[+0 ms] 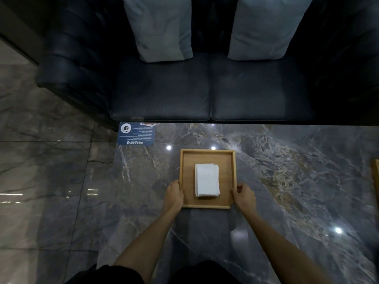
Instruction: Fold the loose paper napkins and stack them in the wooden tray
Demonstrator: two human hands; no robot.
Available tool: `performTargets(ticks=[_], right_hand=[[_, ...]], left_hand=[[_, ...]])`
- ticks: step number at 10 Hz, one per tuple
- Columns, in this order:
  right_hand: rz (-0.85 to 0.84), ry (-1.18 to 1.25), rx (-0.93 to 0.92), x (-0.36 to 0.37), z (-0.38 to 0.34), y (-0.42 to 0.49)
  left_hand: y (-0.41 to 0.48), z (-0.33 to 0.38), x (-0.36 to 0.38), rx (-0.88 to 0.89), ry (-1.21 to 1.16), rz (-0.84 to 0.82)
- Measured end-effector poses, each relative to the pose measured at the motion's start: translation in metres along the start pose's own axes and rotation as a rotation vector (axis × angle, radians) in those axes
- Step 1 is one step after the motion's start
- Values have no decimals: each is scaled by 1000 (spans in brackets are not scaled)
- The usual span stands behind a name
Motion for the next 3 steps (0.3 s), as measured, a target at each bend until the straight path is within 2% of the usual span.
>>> performTargets(ticks=[2,3], right_hand=[[-99,40,-50,-3,2,-5],[-55,-6,-135,-14,-9,-14]], left_hand=[[-6,-2,-5,-8,47,-100],[-13,7,-19,41,57,-82]])
Point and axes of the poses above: each hand's wrist, its own y-axis towards the middle knuckle, its own x-axis out of the palm, z = x × y, the point moved 5 cm from there along y, towards the middle knuckle, and after that the axes turned 12 degrees about -z, right-handed, at the moved point
